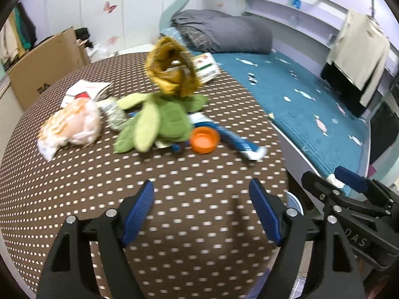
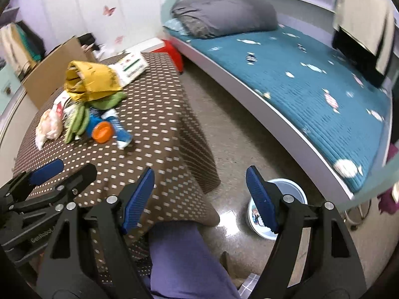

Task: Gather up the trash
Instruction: 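Move both open tools back over the polka-dot table toward the trash, then grasp the white-blue toothpaste tube with the right tool while the left tool grasps the green plush leaf, then carry the toothpaste tube and green plush leaf in both tools over the bin, then open the left tool dropping the plush while the right tool drops the tube into the bin, then move both open tools back over the table toward the remaining bags, then grasp the orange-and-white plastic bag with the left tool, then grasp the yellow paper bag with the right tool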

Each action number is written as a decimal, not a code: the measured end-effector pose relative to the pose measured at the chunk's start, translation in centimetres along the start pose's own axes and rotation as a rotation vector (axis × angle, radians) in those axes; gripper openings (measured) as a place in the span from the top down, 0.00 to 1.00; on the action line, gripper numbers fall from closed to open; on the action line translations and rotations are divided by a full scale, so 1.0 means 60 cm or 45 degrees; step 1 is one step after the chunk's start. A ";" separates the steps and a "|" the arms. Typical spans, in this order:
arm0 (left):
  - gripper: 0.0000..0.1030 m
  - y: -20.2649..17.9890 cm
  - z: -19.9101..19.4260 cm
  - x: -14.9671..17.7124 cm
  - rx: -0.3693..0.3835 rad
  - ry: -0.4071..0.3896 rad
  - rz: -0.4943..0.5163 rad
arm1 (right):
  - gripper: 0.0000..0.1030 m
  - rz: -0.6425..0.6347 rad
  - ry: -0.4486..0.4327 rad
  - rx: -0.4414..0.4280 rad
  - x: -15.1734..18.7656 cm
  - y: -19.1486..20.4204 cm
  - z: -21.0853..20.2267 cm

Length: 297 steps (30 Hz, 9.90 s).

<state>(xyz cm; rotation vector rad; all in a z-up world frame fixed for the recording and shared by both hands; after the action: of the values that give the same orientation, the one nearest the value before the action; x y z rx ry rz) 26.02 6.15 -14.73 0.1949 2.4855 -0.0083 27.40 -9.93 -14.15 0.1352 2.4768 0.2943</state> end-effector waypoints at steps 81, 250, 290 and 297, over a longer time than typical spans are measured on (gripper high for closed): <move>0.95 -0.187 -0.130 -0.113 0.211 -0.270 0.280 | 0.86 0.121 -0.161 -0.051 -0.051 -0.133 -0.087; 0.09 0.325 0.068 -0.074 0.112 0.117 0.071 | 0.24 -0.092 0.067 -0.107 -0.080 0.219 0.054; 0.33 0.433 -0.009 -0.046 -0.014 -0.124 -0.256 | 0.38 -0.150 0.348 -0.338 -0.118 0.376 0.171; 0.33 0.417 -0.005 -0.056 -0.021 -0.122 -0.234 | 0.74 -0.064 0.280 -0.362 -0.139 0.339 0.138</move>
<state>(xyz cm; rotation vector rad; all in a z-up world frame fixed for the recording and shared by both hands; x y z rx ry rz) 32.01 30.47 -11.42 -0.0404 2.3988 -0.0720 39.58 9.87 -10.74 -0.0831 2.6167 0.6665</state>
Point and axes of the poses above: each gripper's, at about its wrist camera, not at the fingertips, and z roughly the way its jaws point, y to its left, x to its underside, the point moved 6 cm from there along z, roughly the way its jaws point, and after that the axes turned 12 degrees about z, right-handed, at the moved point
